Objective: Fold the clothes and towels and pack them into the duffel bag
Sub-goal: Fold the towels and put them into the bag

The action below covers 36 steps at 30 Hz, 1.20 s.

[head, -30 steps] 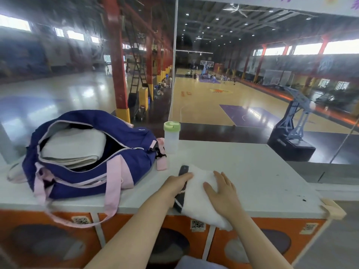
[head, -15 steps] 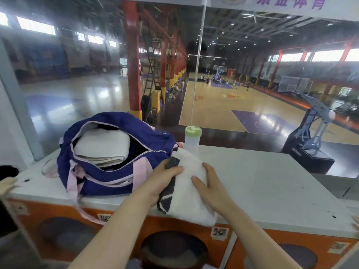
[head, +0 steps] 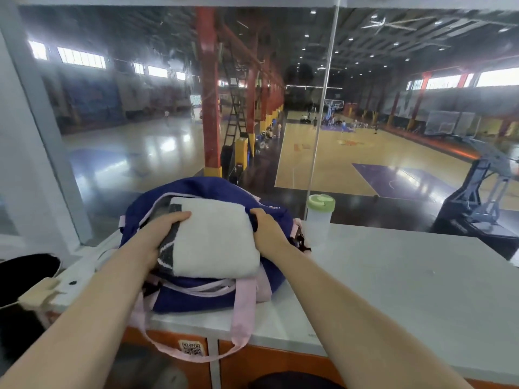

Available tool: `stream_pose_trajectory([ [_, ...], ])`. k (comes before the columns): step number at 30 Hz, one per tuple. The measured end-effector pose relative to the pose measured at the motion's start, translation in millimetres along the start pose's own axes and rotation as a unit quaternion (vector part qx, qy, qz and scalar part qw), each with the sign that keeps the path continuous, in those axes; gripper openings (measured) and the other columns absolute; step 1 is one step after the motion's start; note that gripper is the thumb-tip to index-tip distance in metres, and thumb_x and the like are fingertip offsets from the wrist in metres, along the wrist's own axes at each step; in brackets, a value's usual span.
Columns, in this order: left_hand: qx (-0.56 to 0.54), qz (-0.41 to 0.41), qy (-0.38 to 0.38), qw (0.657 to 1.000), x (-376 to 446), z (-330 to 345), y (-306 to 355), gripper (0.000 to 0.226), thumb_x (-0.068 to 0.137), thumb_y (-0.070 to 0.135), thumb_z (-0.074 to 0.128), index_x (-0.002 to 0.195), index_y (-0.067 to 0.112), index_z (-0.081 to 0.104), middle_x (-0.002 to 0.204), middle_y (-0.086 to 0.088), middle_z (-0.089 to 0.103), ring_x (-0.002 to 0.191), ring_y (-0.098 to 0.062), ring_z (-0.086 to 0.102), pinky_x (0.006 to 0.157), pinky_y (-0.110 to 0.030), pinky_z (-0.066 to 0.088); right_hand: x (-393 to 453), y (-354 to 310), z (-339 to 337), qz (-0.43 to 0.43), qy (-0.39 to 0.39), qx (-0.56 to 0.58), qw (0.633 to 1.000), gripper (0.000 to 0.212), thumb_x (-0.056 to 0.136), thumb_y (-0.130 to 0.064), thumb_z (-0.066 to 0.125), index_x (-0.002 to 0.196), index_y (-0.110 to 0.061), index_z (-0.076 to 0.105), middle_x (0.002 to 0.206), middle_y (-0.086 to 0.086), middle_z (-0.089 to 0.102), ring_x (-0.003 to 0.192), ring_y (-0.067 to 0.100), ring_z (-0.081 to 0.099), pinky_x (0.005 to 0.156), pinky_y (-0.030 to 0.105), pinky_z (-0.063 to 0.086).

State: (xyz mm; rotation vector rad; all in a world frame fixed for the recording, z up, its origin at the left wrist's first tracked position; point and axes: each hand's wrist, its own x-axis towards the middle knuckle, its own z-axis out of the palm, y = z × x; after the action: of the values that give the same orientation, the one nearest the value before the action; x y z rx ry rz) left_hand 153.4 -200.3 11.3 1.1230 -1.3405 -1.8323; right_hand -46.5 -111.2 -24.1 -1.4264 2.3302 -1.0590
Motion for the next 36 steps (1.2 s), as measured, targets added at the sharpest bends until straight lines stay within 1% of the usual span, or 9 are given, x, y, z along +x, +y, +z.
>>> stream_pose_trajectory([
  [2, 0.058, -0.002, 0.013, 0.998, 15, -7, -6, 0.035, 0.085, 0.03, 0.07, 0.111, 0.007, 0.066, 0.095, -0.014, 0.073, 0.091, -0.031, 0.066, 0.085, -0.04, 0.052, 12, -2, 10, 0.045, -0.008, -0.05, 0.998, 0.046, 0.096, -0.021, 0.05, 0.139, -0.009, 0.04, 0.138, 0.016, 0.046, 0.125, 0.036, 0.047, 0.099, 0.043, 0.042],
  [6, 0.115, 0.032, 0.038, 0.992, 27, -14, -18, 0.028, 0.088, 0.028, 0.068, 0.11, 0.012, 0.061, 0.097, -0.01, 0.068, 0.085, -0.027, 0.064, 0.067, -0.033, 0.048, 28, -7, 20, 0.092, -0.015, -0.162, 0.982, 0.043, 0.101, -0.022, 0.039, 0.14, -0.006, 0.034, 0.144, 0.017, 0.034, 0.132, 0.04, 0.036, 0.101, 0.051, 0.039],
  [14, 0.147, 0.064, 0.037, 0.986, 28, -13, -24, 0.029, 0.09, 0.028, 0.065, 0.116, 0.017, 0.059, 0.1, -0.004, 0.066, 0.091, -0.023, 0.062, 0.078, -0.034, 0.046, 22, -4, -1, -0.001, 0.0, -0.34, 0.94, 0.037, 0.096, -0.011, 0.046, 0.132, -0.006, 0.045, 0.129, 0.013, 0.058, 0.113, 0.033, 0.059, 0.078, 0.036, 0.045],
  [21, 0.123, 0.07, 0.001, 0.99, 20, -3, -8, 0.034, 0.09, 0.023, 0.066, 0.122, 0.012, 0.061, 0.11, -0.008, 0.069, 0.099, -0.027, 0.065, 0.083, -0.037, 0.05, 24, -19, -53, 0.007, 0.052, -0.148, 0.988, 0.02, 0.093, -0.015, 0.043, 0.107, -0.007, 0.056, 0.104, 0.012, 0.062, 0.092, 0.034, 0.06, 0.072, 0.033, 0.046],
  [25, 0.035, 0.002, -0.054, 0.998, 26, 27, 22, 0.026, 0.089, 0.024, 0.066, 0.109, 0.007, 0.066, 0.092, -0.013, 0.074, 0.086, -0.031, 0.066, 0.074, -0.038, 0.05, 26, -22, -58, -0.02, 0.036, -0.118, 0.992, 0.01, 0.093, -0.01, 0.04, 0.087, -0.012, 0.048, 0.089, 0.007, 0.054, 0.087, 0.032, 0.055, 0.071, 0.034, 0.042],
  [29, -0.081, 0.008, -0.086, 0.993, 56, 55, 28, 0.032, 0.095, 0.022, 0.056, 0.12, 0.003, 0.059, 0.071, -0.004, 0.073, 0.08, -0.023, 0.063, 0.069, -0.035, 0.047, 34, -24, -66, -0.029, 0.037, -0.054, 0.997, 0.026, 0.093, -0.008, 0.037, 0.07, -0.021, 0.037, 0.073, -0.002, 0.046, 0.08, 0.027, 0.049, 0.06, 0.032, 0.031],
  [31, -0.023, 0.025, -0.074, 0.997, 72, 71, 15, 0.034, 0.1, 0.021, 0.047, 0.125, 0.0, 0.053, 0.076, -0.004, 0.072, 0.08, -0.021, 0.059, 0.072, -0.034, 0.046, 37, -20, -70, -0.029, 0.037, -0.05, 0.998, 0.02, 0.093, -0.007, 0.038, 0.077, -0.016, 0.046, 0.076, -0.001, 0.05, 0.083, 0.027, 0.05, 0.063, 0.032, 0.031],
  [34, 0.151, 0.02, -0.009, 0.988, 88, 74, -2, 0.037, 0.1, 0.027, 0.048, 0.132, 0.008, 0.052, 0.127, -0.014, 0.058, 0.11, -0.031, 0.056, 0.1, -0.039, 0.041, 31, -11, -75, -0.025, 0.028, -0.068, 0.997, 0.022, 0.095, -0.011, 0.038, 0.11, -0.009, 0.054, 0.094, 0.006, 0.056, 0.089, 0.028, 0.052, 0.07, 0.031, 0.036],
  [36, 0.288, 0.09, -0.026, 0.953, 98, 63, 3, 0.025, 0.095, 0.023, 0.056, 0.119, 0.016, 0.06, 0.124, -0.01, 0.061, 0.112, -0.028, 0.056, 0.098, -0.038, 0.041, 26, -5, -74, -0.024, 0.021, -0.082, 0.996, 0.025, 0.097, -0.015, 0.036, 0.117, -0.01, 0.049, 0.097, 0.007, 0.057, 0.087, 0.027, 0.052, 0.072, 0.033, 0.037],
])
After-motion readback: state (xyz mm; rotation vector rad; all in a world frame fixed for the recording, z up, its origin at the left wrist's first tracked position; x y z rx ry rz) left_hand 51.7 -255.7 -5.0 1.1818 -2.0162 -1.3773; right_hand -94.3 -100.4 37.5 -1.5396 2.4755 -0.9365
